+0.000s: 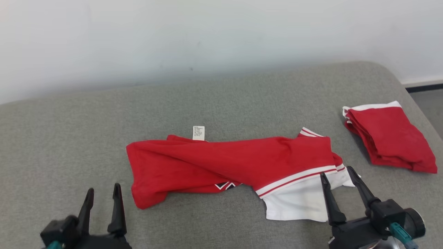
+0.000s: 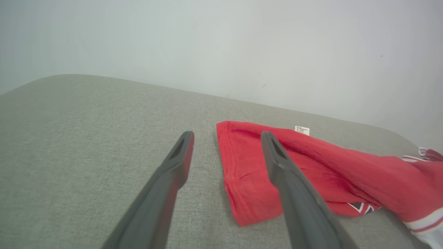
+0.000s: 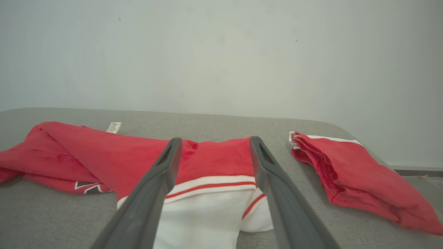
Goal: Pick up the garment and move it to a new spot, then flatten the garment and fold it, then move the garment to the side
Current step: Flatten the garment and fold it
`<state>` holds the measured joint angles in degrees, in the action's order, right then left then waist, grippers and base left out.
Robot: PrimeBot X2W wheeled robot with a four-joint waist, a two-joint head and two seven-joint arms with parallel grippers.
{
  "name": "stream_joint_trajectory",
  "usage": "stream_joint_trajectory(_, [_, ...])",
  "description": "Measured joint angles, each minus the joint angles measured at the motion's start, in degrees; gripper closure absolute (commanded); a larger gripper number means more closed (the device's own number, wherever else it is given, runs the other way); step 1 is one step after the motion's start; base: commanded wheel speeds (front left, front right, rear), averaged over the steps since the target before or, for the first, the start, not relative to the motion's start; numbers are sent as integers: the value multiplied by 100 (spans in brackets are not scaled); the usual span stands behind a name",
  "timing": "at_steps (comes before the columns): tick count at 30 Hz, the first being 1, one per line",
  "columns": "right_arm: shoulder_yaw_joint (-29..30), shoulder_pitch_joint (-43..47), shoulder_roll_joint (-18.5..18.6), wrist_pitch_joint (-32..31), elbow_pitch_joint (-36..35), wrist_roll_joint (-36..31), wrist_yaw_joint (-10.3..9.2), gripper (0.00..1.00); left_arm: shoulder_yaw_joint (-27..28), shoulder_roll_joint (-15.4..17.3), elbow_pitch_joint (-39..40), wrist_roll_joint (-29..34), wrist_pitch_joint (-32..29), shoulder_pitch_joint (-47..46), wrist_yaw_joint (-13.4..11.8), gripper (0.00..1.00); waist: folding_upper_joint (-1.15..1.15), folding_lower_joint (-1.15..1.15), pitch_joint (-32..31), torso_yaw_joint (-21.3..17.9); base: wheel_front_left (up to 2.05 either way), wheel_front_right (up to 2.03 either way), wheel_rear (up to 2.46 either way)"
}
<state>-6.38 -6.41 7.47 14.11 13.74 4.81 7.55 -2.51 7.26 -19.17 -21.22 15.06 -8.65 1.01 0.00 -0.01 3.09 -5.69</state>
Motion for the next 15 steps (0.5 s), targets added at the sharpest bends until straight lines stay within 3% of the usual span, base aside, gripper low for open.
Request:
stream_joint_trajectory(6, [378, 302, 4, -102, 23, -4, 0, 0, 205, -241, 1004, 298, 5, 932, -27, 0, 0, 0, -287, 188, 0, 0, 0])
stream_joint_trajectory(15, [659, 608, -112, -189, 122, -48, 0, 0, 414, -399, 1697, 576, 5, 1684, 102, 0, 0, 0, -508, 412, 0, 0, 0])
